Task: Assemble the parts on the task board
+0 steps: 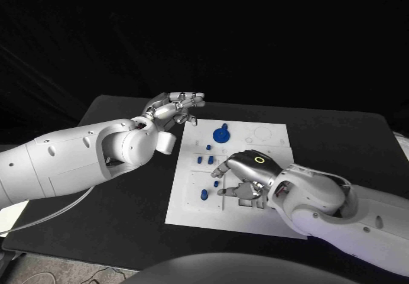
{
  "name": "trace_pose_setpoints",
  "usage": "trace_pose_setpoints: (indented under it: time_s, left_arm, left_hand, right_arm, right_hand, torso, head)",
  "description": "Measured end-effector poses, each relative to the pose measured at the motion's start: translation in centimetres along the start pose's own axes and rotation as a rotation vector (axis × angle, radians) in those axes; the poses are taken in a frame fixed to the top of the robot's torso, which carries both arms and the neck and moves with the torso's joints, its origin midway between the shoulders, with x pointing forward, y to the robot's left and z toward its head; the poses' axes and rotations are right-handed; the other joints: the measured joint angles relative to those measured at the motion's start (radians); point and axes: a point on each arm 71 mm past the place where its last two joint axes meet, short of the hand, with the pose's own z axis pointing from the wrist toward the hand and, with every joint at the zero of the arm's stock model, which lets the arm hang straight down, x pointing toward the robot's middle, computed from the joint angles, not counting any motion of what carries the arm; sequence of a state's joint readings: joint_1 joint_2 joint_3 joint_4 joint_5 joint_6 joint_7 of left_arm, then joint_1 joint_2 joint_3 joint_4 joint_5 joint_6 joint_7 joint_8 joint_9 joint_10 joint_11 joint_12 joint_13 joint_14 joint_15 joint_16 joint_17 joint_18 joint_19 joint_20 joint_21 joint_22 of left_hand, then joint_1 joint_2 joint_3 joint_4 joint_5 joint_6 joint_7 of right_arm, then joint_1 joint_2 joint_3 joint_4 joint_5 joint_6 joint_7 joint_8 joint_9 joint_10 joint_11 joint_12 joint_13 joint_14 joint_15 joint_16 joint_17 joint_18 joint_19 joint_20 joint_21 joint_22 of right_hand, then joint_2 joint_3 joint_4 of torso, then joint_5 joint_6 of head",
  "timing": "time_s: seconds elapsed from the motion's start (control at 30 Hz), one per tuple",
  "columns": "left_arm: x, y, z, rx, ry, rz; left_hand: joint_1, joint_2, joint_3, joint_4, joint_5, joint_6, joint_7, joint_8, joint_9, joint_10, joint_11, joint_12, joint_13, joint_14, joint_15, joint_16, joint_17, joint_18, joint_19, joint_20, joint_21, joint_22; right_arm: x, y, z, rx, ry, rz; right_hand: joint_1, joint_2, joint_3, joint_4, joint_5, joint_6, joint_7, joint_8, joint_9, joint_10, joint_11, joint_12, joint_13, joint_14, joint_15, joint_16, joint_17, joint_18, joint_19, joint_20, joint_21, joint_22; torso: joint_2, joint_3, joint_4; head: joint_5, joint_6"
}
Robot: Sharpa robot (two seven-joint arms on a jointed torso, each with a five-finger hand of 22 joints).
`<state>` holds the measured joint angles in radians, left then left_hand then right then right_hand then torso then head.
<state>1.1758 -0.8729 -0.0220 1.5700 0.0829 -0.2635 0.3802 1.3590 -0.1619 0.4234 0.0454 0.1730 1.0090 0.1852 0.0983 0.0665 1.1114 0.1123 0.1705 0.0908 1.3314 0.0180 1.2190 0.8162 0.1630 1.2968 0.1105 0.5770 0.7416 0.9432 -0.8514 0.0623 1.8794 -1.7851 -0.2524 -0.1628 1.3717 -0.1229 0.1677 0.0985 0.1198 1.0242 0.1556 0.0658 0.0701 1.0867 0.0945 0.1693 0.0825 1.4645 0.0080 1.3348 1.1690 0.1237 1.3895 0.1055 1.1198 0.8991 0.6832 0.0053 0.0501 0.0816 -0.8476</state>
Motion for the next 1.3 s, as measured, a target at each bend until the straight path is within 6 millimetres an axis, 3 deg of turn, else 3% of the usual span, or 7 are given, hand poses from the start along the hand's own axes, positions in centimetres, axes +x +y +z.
trace_pose_setpoints:
  time_s: [0.13,0.2,0.33,0.5,0.67,0.93,1.3]
  left_arm:
    - [-0.1,0.0,-0.1,0.0,-0.002,0.001]
    - [-0.2,0.0,-0.1,0.0,-0.003,0.001]
    - [-0.2,0.0,-0.1,0.0,-0.003,0.001]
    - [-0.2,-0.1,-0.2,0.0,-0.004,0.001]
    - [-0.3,-0.1,-0.2,0.0,-0.006,0.002]
    - [-0.4,-0.1,-0.2,0.0,-0.007,0.003]
    - [-0.5,-0.1,-0.3,0.001,-0.008,0.003]
  left_hand:
    - [0.0,0.0,0.0,0.0,0.0,0.0,0.0,0.0,0.0,0.0,0.0,0.0,0.0,0.0,0.0,0.0,0.0,0.0,0.0,0.0,0.0,0.0]
    - [0.0,0.0,0.0,0.0,0.0,0.0,0.0,0.0,0.0,0.0,0.0,0.0,0.0,0.0,0.0,0.0,0.0,0.0,0.0,0.0,0.0,0.0]
    - [0.0,0.0,0.0,0.0,0.0,0.0,0.0,0.0,0.0,0.0,0.0,0.0,0.0,0.0,0.0,0.0,0.0,0.0,0.0,0.0,0.0,0.0]
    - [0.0,0.0,0.0,0.0,0.0,0.0,0.0,0.0,0.0,0.0,0.0,0.0,0.0,0.0,0.0,0.0,0.0,0.0,0.0,0.0,0.0,0.0]
    - [0.0,0.0,0.0,0.0,0.0,0.0,0.0,0.0,0.0,0.0,0.0,0.005,0.0,0.0,0.0,0.0,-0.002,0.0,0.0,0.0,0.0,-0.001]
    - [0.0,0.0,0.0,0.0,0.0,0.0,0.0,0.0,0.0,0.0,0.0,0.007,0.0,0.0,0.0,0.0,-0.002,0.0,0.0,0.0,0.0,-0.001]
    - [0.0,0.0,0.0,0.0,0.0,0.0,0.0,0.0,0.0,0.0,0.0,0.007,0.0,0.0,0.0,0.0,-0.002,0.0,0.0,0.0,0.0,-0.001]
  right_arm:
    - [-2.4,-2.8,-2.4,0.094,-0.042,0.07]
    - [-3.1,-4.0,-3.6,0.148,-0.054,0.121]
    - [-3.6,-6.0,-5.9,0.259,-0.062,0.2]
    - [-3.3,-7.6,-8.1,0.388,-0.046,0.239]
    - [-2.4,-8.5,-9.8,0.507,-0.009,0.242]
    - [-1.2,-8.4,-10.3,0.596,0.039,0.22]
    - [0.3,-7.8,-9.4,0.621,0.086,0.184]
  right_hand:
    - [-0.019,0.021,-0.013,0.023,0.03,0.017,-0.003,0.007,0.002,0.128,-0.015,0.063,0.028,0.002,-0.017,0.067,0.102,-0.001,0.039,-0.011,0.082,0.113]
    - [-0.036,0.017,-0.026,0.037,0.046,0.029,-0.011,0.016,0.003,0.185,-0.024,0.1,0.053,0.002,-0.031,0.09,0.132,-0.016,0.052,-0.023,0.113,0.152]
    - [-0.054,0.008,-0.06,0.056,0.062,0.06,-0.044,0.053,0.015,0.292,-0.07,0.231,0.172,0.001,-0.057,0.098,0.138,-0.016,0.059,-0.053,0.127,0.172]
    - [-0.1,0.014,-0.128,0.099,0.109,0.054,-0.061,0.093,0.035,0.305,-0.084,0.714,0.708,0.002,-0.066,0.116,0.139,-0.016,0.066,-0.066,0.159,0.21]
    - [-0.134,0.038,-0.204,0.171,0.138,0.046,-0.069,0.136,0.068,0.322,-0.085,1.017,1.058,0.001,-0.072,0.152,0.139,-0.032,0.07,-0.07,0.186,0.25]
    - [-0.149,0.053,-0.26,0.191,0.138,0.028,-0.068,0.165,0.098,0.348,-0.087,1.119,1.188,0.002,-0.073,0.162,0.139,-0.032,0.07,-0.07,0.193,0.267]
    - [-0.156,0.06,-0.284,0.192,0.148,0.024,-0.072,0.185,0.121,0.348,-0.087,1.137,1.222,0.002,-0.073,0.167,0.139,-0.032,0.07,-0.07,0.2,0.279]
  torso:
    - [-0.001,-0.0008,-0.0037]
    - [-0.003,-0.0018,-0.0073]
    - [-0.006,-0.0034,-0.0157]
    - [-0.008,-0.0044,-0.0259]
    - [-0.011,-0.0054,-0.0383]
    - [-0.014,-0.0066,-0.0479]
    - [-0.014,-0.0074,-0.0476]
  head:
    - [-0.021,0.013]
    - [-0.033,0.019]
    - [-0.054,0.03]
    - [-0.078,0.039]
    - [-0.1,0.046]
    - [-0.113,0.047]
    - [-0.118,0.043]
